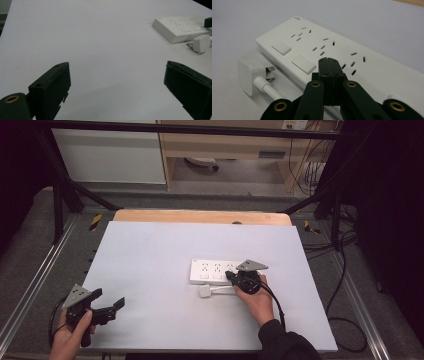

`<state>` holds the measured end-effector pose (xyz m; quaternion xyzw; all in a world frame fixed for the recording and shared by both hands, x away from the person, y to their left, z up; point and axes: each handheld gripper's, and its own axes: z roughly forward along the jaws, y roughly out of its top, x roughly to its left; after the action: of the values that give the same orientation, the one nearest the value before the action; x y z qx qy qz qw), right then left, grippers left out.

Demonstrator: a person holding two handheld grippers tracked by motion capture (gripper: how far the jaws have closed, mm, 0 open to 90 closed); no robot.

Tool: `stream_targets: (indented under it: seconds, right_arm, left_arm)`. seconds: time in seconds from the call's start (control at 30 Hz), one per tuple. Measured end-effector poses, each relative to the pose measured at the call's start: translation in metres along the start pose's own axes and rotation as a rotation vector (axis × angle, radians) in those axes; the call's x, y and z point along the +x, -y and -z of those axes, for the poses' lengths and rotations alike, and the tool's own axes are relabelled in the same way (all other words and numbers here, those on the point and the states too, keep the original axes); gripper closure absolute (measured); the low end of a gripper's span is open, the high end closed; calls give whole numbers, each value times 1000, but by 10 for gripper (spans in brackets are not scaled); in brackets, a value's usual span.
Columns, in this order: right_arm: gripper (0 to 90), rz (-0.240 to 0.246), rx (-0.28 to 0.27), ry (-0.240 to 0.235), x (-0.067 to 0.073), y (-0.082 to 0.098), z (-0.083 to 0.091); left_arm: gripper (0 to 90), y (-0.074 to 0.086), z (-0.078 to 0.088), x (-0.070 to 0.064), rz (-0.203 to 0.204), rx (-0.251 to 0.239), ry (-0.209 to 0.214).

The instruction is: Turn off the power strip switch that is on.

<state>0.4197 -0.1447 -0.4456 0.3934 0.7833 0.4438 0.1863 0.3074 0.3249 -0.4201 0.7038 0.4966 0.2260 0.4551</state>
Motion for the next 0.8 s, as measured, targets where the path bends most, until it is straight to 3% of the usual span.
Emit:
stream_targets:
  seconds: [0.8]
  right_arm:
    - [900,10,-1,3,2,2,-3]
  left_arm:
    - [70,0,0,0,2,2,0]
